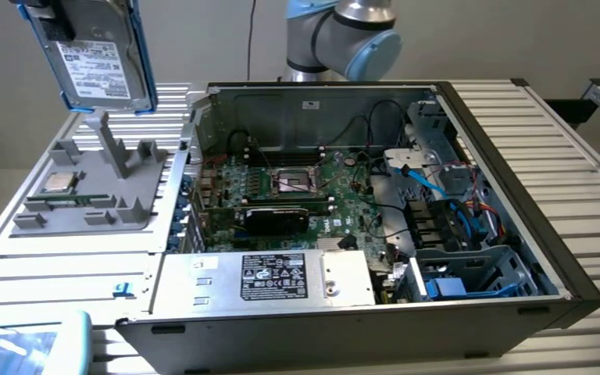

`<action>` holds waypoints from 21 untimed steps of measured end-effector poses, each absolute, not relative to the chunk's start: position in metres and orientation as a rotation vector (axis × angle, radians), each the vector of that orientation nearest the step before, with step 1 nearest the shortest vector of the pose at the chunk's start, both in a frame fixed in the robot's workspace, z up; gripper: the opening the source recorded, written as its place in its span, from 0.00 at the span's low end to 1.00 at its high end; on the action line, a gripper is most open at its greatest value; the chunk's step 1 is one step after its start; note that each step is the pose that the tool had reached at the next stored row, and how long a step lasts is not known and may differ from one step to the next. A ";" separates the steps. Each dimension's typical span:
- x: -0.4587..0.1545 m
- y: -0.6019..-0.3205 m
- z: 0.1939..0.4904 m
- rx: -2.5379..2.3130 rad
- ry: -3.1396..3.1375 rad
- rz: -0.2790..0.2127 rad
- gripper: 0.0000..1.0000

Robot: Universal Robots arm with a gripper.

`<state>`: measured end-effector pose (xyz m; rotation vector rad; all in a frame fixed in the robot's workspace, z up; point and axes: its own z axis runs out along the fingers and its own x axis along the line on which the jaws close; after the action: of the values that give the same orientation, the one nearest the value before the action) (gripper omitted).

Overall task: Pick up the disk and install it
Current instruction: 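Pick up the disk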

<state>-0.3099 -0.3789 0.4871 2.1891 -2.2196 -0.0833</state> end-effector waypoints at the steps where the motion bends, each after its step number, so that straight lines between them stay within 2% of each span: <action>1: -0.306 -0.381 0.487 2.188 -2.219 -0.084 0.37; 21: -0.245 -0.415 0.496 2.188 -2.218 -0.086 0.37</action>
<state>-0.2445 -0.4154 0.4958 2.1879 -2.2182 -0.0861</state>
